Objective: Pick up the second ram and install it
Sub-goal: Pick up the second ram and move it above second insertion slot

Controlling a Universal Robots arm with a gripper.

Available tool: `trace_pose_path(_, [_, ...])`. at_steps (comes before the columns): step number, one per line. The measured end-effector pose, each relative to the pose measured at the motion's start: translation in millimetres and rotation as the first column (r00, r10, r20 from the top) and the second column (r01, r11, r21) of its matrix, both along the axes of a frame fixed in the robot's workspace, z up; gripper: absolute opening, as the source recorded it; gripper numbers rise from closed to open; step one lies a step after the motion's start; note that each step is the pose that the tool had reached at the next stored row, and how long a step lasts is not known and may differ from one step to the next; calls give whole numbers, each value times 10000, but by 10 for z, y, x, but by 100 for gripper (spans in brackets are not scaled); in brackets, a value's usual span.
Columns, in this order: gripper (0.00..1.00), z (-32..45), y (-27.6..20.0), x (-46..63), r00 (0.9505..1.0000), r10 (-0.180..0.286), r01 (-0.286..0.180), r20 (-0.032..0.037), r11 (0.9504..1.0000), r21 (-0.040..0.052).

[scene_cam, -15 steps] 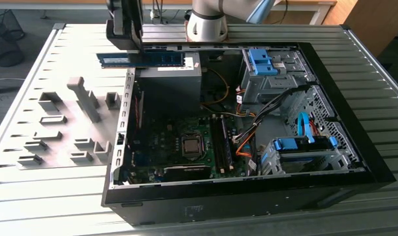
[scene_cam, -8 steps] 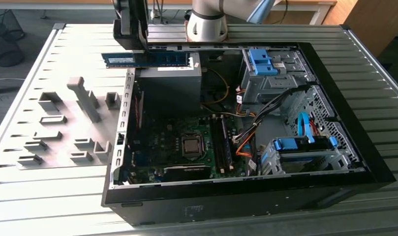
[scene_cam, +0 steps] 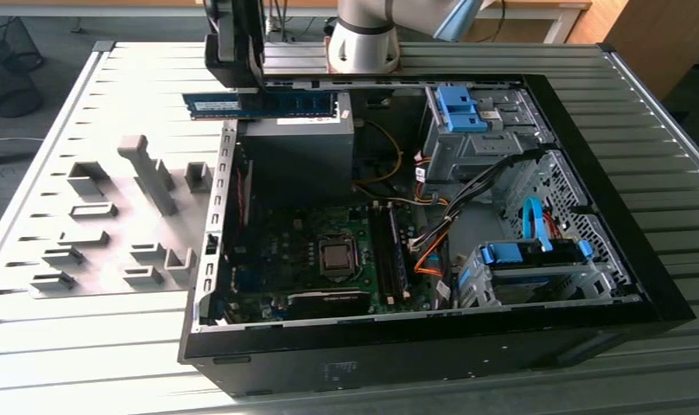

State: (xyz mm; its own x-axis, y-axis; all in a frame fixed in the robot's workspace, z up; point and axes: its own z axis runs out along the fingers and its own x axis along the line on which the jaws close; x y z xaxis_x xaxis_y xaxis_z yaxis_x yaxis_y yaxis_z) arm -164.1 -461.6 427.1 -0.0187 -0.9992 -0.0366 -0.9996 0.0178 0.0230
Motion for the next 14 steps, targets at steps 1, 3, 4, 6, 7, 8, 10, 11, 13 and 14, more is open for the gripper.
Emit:
trace_pose_path(1, [14, 0, 0, 7, 10000, 0, 0, 0, 10000, 0])
trace_pose_path(3, [14, 0, 0, 24, 10000, 0, 0, 0, 10000, 1])
trace_pose_path(4, [14, 0, 0, 34, 10000, -1, 1, 0, 10000, 0])
trace_pose_path(6, [14, 0, 0, 62, 10000, -1, 1, 0, 10000, 1])
trace_pose_path(7, [14, 0, 0, 91, 10000, 0, 0, 0, 10000, 0])
trace_pose_path(8, [14, 0, 0, 110, 10000, 0, 0, 0, 10000, 0])
trace_pose_path(10, [14, 0, 0, 144, 10000, 0, 0, 0, 10000, 0])
trace_pose_path(11, [14, 0, 0, 159, 10000, 0, 0, 0, 10000, 0])
trace_pose_path(13, [14, 0, 0, 186, 10000, -1, 1, -1, 10000, -1])
trace_pose_path(14, [14, 0, 0, 198, 10000, -1, 1, 0, 10000, 0])
